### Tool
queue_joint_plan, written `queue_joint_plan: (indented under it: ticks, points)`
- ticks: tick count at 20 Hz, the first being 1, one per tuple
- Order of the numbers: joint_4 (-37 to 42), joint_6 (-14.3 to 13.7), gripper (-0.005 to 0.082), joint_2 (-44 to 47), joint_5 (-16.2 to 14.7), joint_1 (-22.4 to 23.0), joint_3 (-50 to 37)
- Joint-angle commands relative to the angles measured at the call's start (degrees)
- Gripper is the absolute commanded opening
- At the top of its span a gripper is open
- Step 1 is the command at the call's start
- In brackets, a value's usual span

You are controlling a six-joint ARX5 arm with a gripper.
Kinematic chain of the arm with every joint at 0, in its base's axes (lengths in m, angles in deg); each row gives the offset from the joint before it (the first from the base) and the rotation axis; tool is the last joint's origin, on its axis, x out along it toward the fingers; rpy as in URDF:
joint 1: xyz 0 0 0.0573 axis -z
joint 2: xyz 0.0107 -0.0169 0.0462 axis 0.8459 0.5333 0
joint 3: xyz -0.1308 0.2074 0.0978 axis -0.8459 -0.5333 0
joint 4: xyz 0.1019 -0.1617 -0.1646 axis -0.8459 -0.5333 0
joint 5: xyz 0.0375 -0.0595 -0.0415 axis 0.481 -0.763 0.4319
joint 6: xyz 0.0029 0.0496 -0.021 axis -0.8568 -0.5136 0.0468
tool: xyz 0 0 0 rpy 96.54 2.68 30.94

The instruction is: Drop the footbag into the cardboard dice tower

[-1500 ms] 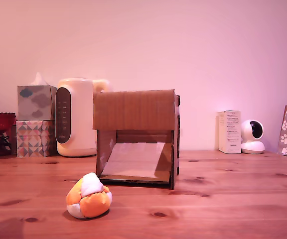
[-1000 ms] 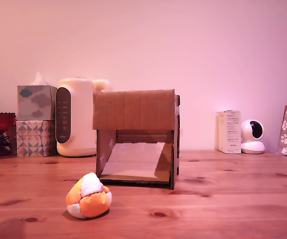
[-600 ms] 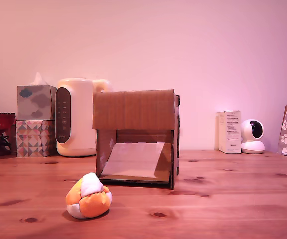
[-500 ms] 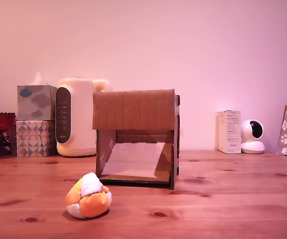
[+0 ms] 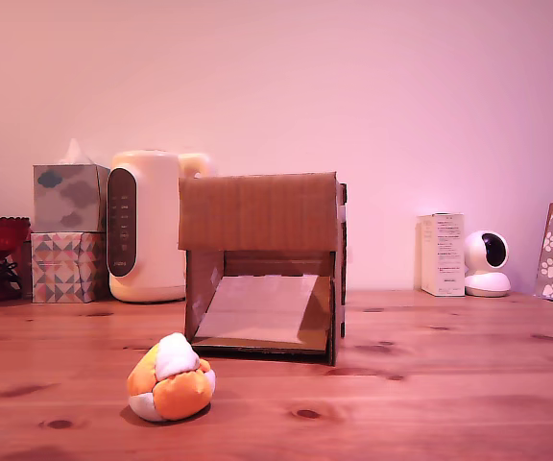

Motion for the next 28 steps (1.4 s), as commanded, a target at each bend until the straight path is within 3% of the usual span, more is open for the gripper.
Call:
queue_joint_plan:
  ticks: [1, 6, 8, 9, 10, 12, 13, 14, 28]
  points:
    - [2.0, -1.3, -0.0024, 3.7, 1.4, 2.5, 0.6]
    - [11.6, -3.3, -0.0023, 17.4, 7.3, 11.5, 1.0]
    - [14.8, -3.4, -0.0023, 22.1, 7.8, 13.2, 1.0]
    - [16.5, -3.3, 0.0023, 24.1, 7.8, 13.6, 1.0]
    - [18.1, -3.2, 0.0184, 25.9, 8.0, 13.7, 1.0]
    - [20.7, -3.2, 0.0683, 28.7, 9.8, 13.7, 1.0]
    - [21.7, -3.4, 0.0809, 30.0, 10.8, 13.7, 1.0]
    - [22.4, -3.6, 0.0768, 31.5, 10.8, 13.7, 1.0]
    - [44.9, -6.8, 0.0767, 58.4, 10.8, 13.7, 4.0]
